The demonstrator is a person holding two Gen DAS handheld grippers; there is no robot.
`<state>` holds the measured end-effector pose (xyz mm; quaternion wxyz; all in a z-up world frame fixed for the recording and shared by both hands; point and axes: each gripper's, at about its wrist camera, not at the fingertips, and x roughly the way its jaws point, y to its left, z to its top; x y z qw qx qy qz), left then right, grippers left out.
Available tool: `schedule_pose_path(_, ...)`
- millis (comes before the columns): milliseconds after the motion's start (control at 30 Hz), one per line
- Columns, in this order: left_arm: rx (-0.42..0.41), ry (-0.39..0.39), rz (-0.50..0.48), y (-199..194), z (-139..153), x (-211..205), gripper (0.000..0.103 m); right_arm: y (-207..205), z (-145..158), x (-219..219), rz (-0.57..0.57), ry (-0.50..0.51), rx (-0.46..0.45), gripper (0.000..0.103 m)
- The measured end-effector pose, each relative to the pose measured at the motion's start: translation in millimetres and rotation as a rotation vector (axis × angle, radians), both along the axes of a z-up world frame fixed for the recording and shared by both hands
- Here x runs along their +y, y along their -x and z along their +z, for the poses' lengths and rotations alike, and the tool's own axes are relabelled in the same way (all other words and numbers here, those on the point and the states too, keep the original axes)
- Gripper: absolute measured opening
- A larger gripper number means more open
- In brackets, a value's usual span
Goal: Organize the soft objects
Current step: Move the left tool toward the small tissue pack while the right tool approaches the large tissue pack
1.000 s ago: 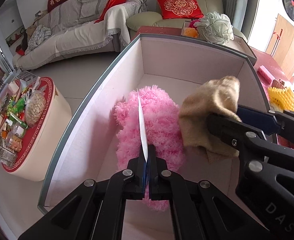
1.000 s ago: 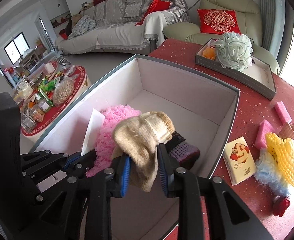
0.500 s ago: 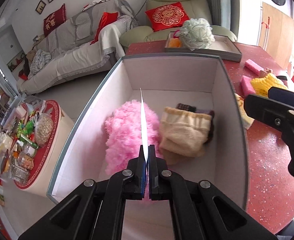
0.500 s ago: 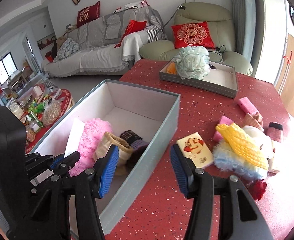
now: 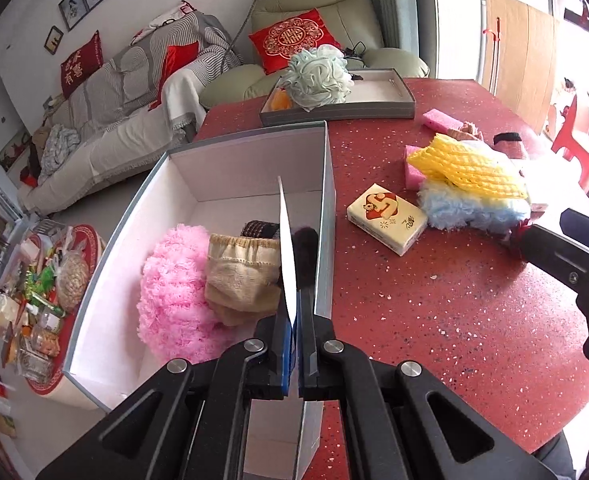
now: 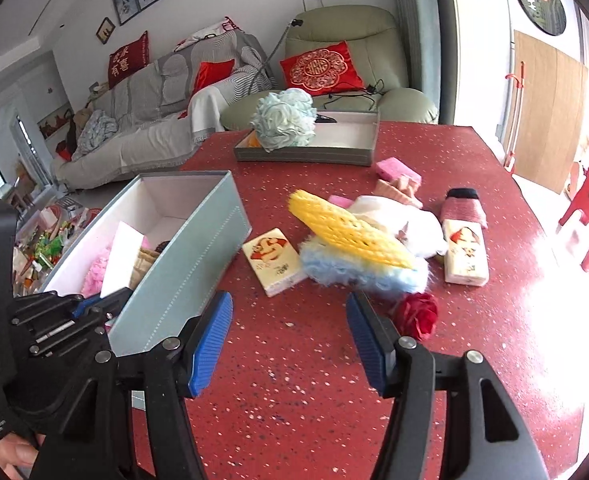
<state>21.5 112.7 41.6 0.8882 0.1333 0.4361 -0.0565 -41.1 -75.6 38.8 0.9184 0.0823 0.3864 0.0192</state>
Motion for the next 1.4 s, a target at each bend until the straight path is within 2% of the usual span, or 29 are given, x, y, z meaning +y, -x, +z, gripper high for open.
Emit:
schedule_pose_path(100, -0.005, -0.026, -0.029, 9.2, 3.0, -24.3, 0.001, 14.4, -10.3, -32.1, -0.06, -0.017, 0.016, 0.063)
schedule_pose_path(233, -0.09, -0.101, -0.092, 26.2, 12.3, -58.6, 0.001, 30.7, -22.3, -70.0, -0.13, -0.051, 0.039, 0.063)
schedule_pose_path(267, -0.101, -0.109, -0.11, 28.1, 12.4, -67.1, 0.01, 33.6, -25.0, -76.4, -0.14, -0.056, 0.044, 0.063)
schedule_pose_path(300, -0.102, -0.115, -0.126, 28.9, 11.5, -75.8, 0.023, 35.4, -27.1, -83.1, -0.148, -0.059, 0.045, 0.063)
schedule_pose_path(333, -0.106, -0.126, -0.134, 29.1, 10.4, -83.5, 0.066, 38.2, -28.1, -87.6, -0.154, -0.063, 0.044, 0.063)
schedule_pose_path(367, -0.126, -0.145, -0.131, 30.4, 10.4, -90.6, 0.101, 40.7, -28.7, -91.9, -0.157, -0.071, 0.041, 0.063)
schedule_pose_path(433, -0.244, -0.185, -0.113, 40.8, 14.1, -102.7, 0.103, 45.0, -29.6, -98.8, -0.161, -0.076, 0.035, 0.063)
schedule_pose_path(467, -0.29, -0.188, -0.136, 46.9, 16.6, -109.4, 0.103, 46.1, -31.0, -102.4, -0.162, -0.076, 0.036, 0.063)
schedule_pose_path(500, -0.287, -0.182, -0.182, 49.4, 16.0, -117.9, 0.103, 46.5, -32.5, -106.2, -0.163, -0.076, 0.038, 0.063)
schedule_pose_path(600, -0.263, -0.184, -0.249, 50.2, 9.2, -140.3, 0.102, 44.6, -36.9, -123.4, -0.187, -0.067, 0.04, 0.063)
schedule_pose_path(767, -0.152, -0.11, -0.287, 35.2, -12.3, -165.1, 0.102, 30.7, -47.6, -158.4, -0.228, -0.046, 0.069, 0.063)
schedule_pose_path(967, -0.001, 0.008, -0.127, -27.8, -42.3, -154.6, 0.102, -24.1, -64.6, -172.4, -0.192, -0.01, 0.141, 0.063)
schedule_pose_path(1167, 0.048, 0.024, -0.123, -68.1, -59.0, -141.2, 0.102, -74.1, -74.3, -163.4, -0.156, 0.025, 0.176, 0.063)
schedule_pose_path(1300, 0.106, 0.064, -0.134, -88.7, -69.7, -136.8, 0.102, -99.3, -84.0, -152.4, -0.137, 0.1, 0.213, 0.063)
schedule_pose_path(1400, 0.123, 0.055, -0.092, -100.7, -78.3, -132.5, 0.102, -108.9, -85.5, -146.3, -0.13, 0.135, 0.225, 0.065)
